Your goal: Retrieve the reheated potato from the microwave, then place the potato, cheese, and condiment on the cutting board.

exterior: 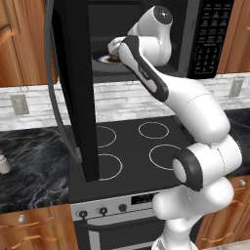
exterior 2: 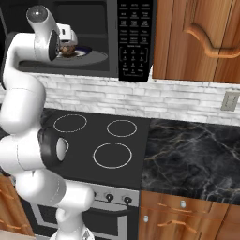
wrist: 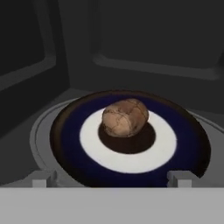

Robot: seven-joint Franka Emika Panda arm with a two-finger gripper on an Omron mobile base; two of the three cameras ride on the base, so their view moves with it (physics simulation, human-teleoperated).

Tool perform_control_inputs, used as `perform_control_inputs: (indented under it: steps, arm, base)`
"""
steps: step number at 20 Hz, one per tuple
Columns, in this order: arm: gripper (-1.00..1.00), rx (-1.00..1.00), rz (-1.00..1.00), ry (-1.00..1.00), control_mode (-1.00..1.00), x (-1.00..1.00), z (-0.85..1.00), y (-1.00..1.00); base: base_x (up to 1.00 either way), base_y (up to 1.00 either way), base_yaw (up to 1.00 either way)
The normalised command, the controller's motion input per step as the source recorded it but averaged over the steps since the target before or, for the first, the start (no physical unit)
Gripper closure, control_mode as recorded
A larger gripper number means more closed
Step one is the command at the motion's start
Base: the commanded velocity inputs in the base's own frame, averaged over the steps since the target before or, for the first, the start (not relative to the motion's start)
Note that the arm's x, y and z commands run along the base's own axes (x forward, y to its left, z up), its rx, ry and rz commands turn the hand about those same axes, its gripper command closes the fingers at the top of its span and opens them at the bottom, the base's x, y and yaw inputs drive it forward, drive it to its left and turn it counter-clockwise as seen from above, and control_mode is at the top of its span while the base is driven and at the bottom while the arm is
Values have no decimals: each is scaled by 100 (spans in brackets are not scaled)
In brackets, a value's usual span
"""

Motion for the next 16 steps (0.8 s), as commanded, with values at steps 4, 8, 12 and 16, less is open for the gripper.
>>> perform_control_inputs:
  steps: [4, 8, 12, 16]
  arm:
    - [-100, -4, -3, 1, -100, 43, -5, 3]
    - [-100, 0, -2, 5, -100, 46, 0, 0]
    - [-100, 0, -2, 14, -100, 25, -2, 3]
    - [-100, 0, -1, 10, -100, 27, -3, 6]
  base:
    - [0, 0, 0]
    - [0, 0, 0]
    - [0, 0, 0]
    - [0, 0, 0]
